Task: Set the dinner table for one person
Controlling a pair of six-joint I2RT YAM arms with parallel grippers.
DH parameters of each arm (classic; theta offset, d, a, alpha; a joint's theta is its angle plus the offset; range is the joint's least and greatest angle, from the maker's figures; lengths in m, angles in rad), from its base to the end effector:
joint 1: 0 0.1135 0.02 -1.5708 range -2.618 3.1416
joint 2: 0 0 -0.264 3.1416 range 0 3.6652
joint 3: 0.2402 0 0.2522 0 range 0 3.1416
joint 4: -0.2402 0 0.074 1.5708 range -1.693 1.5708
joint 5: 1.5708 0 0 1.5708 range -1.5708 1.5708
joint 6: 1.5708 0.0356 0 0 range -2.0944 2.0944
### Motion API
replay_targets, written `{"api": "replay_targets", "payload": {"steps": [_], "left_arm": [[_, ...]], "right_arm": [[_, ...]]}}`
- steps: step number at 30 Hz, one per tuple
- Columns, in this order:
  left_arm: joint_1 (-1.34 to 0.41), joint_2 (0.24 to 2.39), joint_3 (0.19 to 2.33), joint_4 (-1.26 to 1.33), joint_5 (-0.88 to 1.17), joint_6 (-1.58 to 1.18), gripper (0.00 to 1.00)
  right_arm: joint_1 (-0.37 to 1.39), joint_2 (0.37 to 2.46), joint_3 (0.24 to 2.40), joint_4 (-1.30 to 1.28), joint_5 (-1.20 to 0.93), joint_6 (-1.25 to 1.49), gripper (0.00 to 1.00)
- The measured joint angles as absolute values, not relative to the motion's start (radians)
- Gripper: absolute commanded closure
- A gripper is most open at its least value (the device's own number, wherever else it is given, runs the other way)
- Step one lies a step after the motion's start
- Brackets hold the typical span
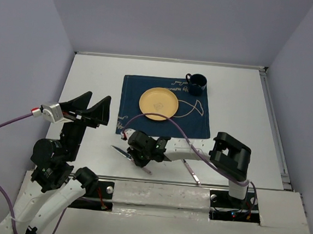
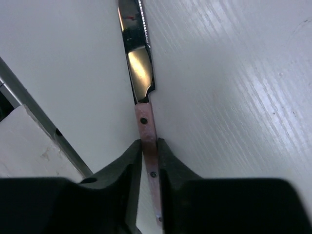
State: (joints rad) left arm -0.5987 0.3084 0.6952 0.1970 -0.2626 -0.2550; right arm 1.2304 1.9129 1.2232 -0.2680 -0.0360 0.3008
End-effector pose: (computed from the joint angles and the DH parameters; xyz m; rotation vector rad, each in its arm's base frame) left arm 0.0573 -0.0279 0.4013 -0.0709 1.0271 -0.6494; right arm 0.1319 0.3763 0.1630 -1.2043 2.3680 0.6172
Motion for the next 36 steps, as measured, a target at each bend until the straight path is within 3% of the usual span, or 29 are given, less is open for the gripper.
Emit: {"api": "replay_targets", "payload": {"steps": [15,20,25,36], "left_arm": [[-0.594,0.308,0.695,0.197,-0.262,-0.255,0.01],[-0.594,0.308,0.695,0.197,-0.25,-0.256,0.01],[-0.594,0.308,0.695,0.197,-0.235,-0.256,0.01],[-0.593,0.308,0.695,0.198,-0.219,-0.262,0.01]], "right_arm": [[1.219,1.839,1.295,-0.331,0.136,0.302,1.0],[0.981,1.719,1.295,-0.307,0.277,0.331,1.0],[0.758,1.724,1.298,-0.293,0.369,0.361,1.0],[0.574,1.881,1.344,-0.299,0.347,0.394,1.0]]}}
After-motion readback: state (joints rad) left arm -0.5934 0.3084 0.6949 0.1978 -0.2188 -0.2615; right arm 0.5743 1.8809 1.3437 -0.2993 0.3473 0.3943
